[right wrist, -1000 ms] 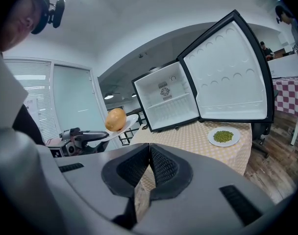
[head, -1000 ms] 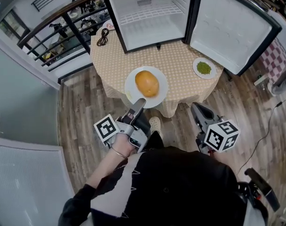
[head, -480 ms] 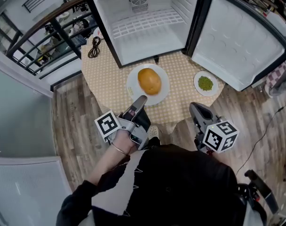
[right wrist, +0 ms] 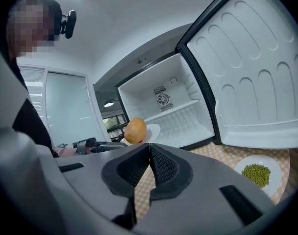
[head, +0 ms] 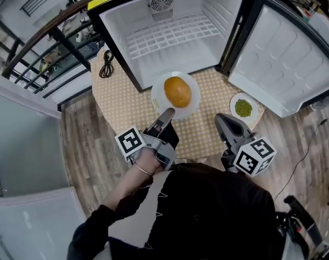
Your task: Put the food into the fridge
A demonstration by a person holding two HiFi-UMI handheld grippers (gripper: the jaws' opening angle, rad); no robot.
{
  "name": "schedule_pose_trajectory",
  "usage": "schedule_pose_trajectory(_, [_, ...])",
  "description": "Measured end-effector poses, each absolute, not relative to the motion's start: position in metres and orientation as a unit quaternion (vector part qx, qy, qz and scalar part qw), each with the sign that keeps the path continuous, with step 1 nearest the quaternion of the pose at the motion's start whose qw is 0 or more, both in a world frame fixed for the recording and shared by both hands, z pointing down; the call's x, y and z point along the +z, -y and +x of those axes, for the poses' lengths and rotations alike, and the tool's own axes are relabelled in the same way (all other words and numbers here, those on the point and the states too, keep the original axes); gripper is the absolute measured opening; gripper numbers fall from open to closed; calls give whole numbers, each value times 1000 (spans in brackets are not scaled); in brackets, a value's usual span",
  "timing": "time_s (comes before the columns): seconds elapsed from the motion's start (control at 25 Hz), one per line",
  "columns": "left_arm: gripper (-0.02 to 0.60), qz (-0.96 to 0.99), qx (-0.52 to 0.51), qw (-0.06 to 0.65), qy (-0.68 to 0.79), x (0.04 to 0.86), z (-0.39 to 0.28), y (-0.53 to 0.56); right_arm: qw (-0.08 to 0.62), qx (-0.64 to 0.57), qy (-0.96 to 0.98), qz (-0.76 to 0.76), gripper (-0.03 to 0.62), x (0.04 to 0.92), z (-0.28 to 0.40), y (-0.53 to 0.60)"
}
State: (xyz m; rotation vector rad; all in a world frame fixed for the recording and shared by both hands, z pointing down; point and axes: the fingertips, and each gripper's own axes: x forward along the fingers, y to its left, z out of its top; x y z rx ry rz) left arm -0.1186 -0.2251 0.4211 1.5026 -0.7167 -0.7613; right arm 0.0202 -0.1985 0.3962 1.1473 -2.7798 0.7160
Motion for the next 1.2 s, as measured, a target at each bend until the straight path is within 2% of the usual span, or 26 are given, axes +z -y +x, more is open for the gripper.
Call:
schedule_pose_trajectory(0.76, [28,655,-300,629,293,465,-99,329,48,275,880,385,15,444,15,283])
schedule_pose_trajectory(1.2, [28,641,-292,637,313,476,-85,348,56,271,886,371,15,440,5,338])
